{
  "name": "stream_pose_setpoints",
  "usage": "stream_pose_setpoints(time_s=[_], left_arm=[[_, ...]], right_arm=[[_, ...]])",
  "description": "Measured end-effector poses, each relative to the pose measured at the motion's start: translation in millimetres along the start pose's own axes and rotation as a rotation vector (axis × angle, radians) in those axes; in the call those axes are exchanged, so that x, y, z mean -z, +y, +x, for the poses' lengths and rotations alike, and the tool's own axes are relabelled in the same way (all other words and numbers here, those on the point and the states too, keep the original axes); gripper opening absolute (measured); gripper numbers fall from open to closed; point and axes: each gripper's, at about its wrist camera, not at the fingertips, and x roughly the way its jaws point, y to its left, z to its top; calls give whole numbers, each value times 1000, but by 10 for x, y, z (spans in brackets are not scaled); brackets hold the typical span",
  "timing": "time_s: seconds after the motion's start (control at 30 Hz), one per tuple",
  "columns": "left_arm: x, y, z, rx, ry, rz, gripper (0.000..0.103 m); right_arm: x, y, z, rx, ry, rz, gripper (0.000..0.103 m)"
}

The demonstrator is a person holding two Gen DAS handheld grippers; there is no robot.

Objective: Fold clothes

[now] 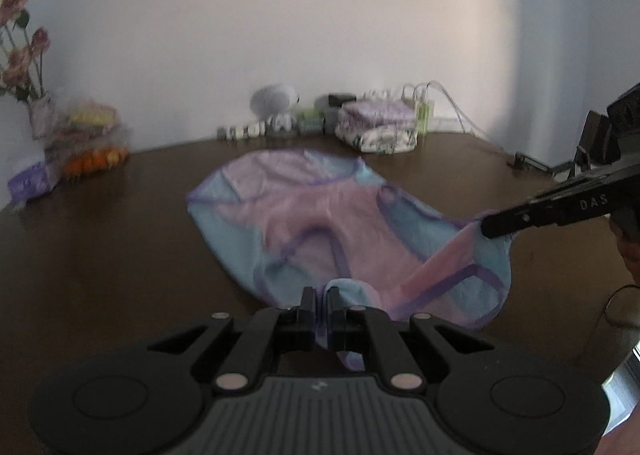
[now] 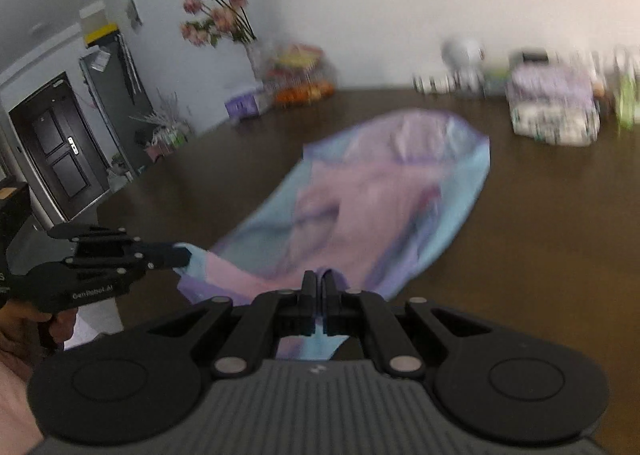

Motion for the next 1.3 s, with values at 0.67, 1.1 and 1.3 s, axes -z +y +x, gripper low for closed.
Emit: stream_pose_setpoints(time_s=[0.67, 1.1, 1.3], left_arm=[[448, 263, -403, 14, 75, -40, 5], [200, 98, -701, 46, -16, 162, 56], [289, -303, -443, 36, 35, 418, 33]], right_arm=[[326, -107, -27, 42, 56, 75, 4], [267, 304, -504, 168, -81, -87, 50], [327, 544, -106, 221, 65, -209, 34]])
